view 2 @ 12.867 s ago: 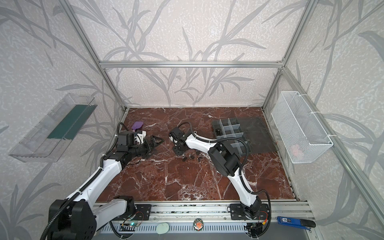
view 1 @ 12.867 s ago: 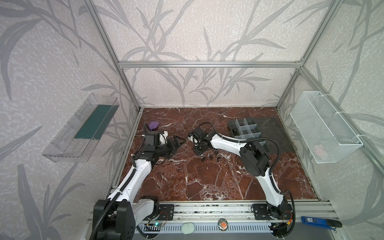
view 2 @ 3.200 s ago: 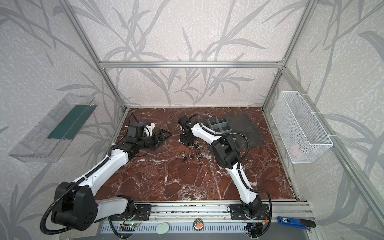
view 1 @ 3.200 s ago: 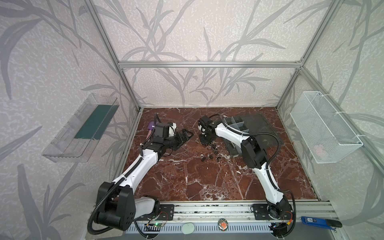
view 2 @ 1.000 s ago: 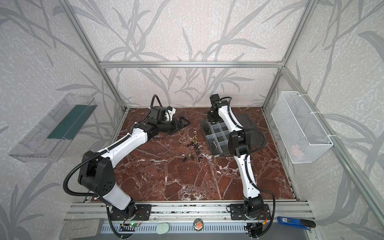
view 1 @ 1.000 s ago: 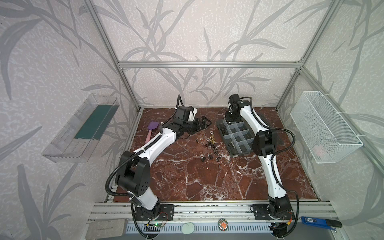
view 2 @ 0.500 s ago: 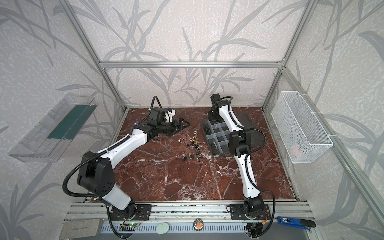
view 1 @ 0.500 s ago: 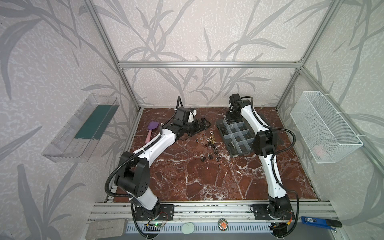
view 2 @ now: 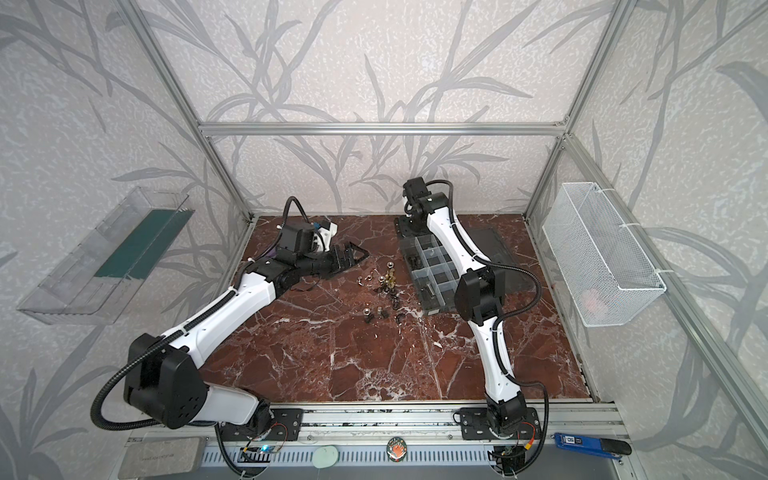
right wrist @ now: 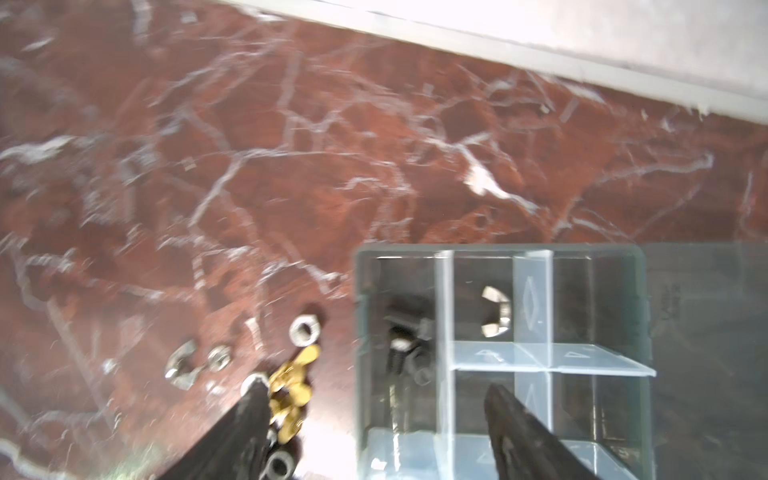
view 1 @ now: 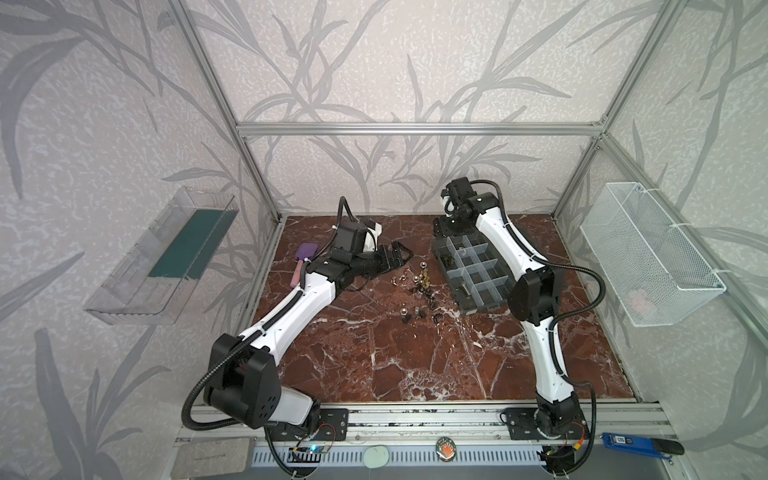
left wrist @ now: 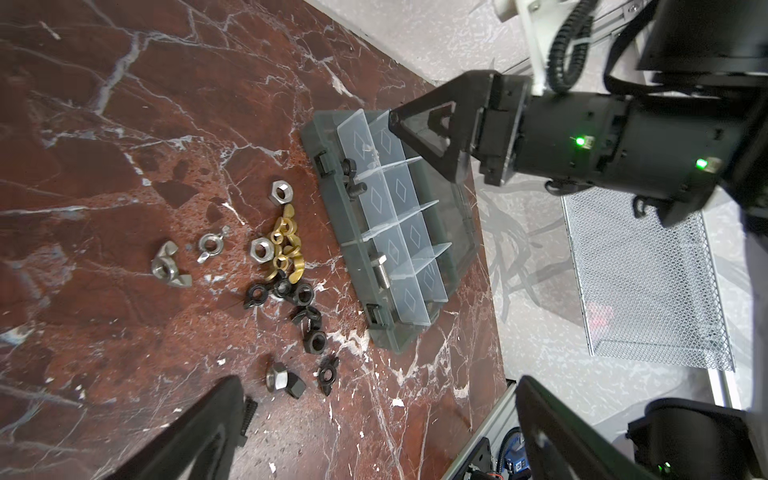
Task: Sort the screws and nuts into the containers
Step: 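Move the right gripper back to the pile over a steel wing nut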
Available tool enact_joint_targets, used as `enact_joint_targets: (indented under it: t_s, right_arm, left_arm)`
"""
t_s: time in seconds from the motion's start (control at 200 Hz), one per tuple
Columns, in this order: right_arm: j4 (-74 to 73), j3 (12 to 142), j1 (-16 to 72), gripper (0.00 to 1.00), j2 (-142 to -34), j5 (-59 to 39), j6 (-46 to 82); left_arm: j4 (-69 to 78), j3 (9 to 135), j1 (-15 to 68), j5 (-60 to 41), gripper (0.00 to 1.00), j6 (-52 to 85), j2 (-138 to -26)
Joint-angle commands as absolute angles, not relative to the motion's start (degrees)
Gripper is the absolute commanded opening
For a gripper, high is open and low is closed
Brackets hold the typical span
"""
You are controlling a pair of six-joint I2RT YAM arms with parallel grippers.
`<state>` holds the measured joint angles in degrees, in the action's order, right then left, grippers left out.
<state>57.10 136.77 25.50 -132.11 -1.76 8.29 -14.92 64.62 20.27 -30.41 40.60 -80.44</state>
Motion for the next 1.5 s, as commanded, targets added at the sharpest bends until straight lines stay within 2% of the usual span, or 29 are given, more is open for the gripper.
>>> enact_joint_targets:
  t_s: [0.0,0.245,0.62,0.92,1.26,1.495]
  right_arm:
    - [55.83,132.63,29.53,0.91,-129.26,-0.44,7.45]
    - [52.61,125.62,36.95,0.93,-129.74,0.28,10.50]
    - [50.50,124.54,40.54,0.88,-138.15,0.47,18.35]
    - [50.72,127.94,40.74,0.74,-143.15,1.49,19.05]
    - [54.59,136.91,40.68,0.54,-149.22,2.00,18.03]
    - [56.67,141.21,40.61,0.45,-151.30,3.71,17.25]
  left_arm:
    - [-16.17,61.47,17.59,-30.39,0.99,40.12,-76.09]
    - [-15.38,54.00,11.41,-34.03,0.99,42.26,-69.99]
    - [-15.49,49.87,10.63,-35.08,0.99,42.32,-66.82]
    - [-16.09,50.27,10.28,-35.54,0.99,41.56,-67.31]
    - [-15.69,50.70,10.19,-35.79,0.99,41.75,-68.27]
    - [-16.04,50.80,10.14,-35.63,0.99,41.35,-68.42]
